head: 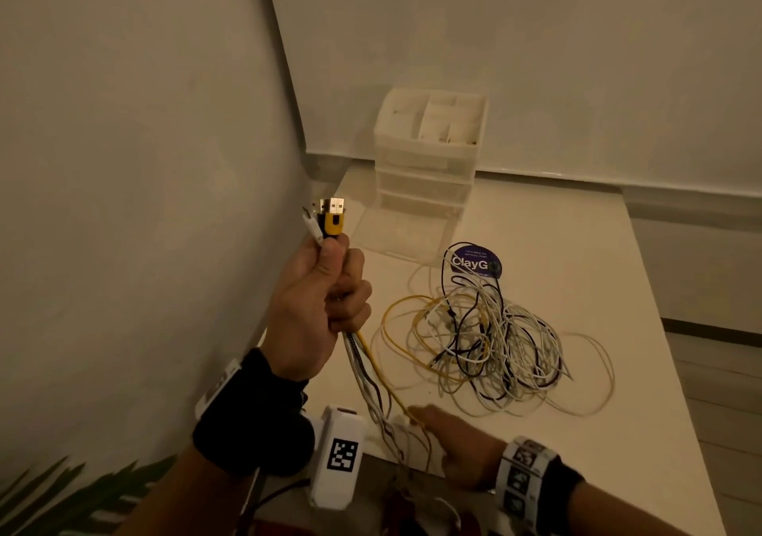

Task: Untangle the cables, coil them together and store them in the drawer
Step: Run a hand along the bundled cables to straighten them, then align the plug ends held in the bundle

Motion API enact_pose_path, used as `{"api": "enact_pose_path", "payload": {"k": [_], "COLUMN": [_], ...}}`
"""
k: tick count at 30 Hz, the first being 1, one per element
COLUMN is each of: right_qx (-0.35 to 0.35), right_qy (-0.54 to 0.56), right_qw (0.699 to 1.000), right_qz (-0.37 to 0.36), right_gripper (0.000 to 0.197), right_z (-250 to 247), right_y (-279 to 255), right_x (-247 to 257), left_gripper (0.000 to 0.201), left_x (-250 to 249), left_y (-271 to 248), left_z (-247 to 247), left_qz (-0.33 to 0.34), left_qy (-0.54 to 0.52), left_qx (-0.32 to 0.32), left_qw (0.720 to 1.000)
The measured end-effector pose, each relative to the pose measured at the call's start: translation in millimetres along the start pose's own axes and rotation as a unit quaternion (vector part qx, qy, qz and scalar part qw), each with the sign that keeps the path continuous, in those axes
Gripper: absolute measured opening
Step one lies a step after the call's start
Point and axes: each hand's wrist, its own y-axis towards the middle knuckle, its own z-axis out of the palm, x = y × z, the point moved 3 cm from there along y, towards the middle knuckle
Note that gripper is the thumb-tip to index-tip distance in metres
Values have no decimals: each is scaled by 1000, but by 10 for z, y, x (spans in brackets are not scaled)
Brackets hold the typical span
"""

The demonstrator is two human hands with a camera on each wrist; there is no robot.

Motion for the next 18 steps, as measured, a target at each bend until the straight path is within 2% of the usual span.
{"api": "enact_pose_path", "payload": {"k": [2, 5, 8, 12, 14, 18], "right_qx": [-50, -119, -72, -24, -31, -44], "right_qy": [-40, -149, -277, -380, -408, -406], "right_qw": [998, 980, 953, 913, 899, 896], "right_qz": [27, 63, 96, 143, 156, 174], "right_gripper": [70, 53, 36, 37, 36, 36], "right_z": [-249, -502, -568, -506, -473, -481], "right_y": [154, 521, 841, 1091, 1154, 1184], "right_x": [-27, -88, -158, -293, -371, -488], "left_gripper": [46, 46, 40, 28, 27, 28], "left_x": [26, 67, 75, -4, -23, -2], "left_y": [-52, -108, -128, -134, -135, -136], "left_z": [-25, -54, -76, -166, -218, -321], "left_qz": [5, 4, 8, 14, 11, 6], "left_qy": [14, 24, 27, 27, 32, 40], "left_qx": [-7, -19, -42, -76, -84, -89], "left_qw": [1000, 1000, 999, 997, 996, 995]}}
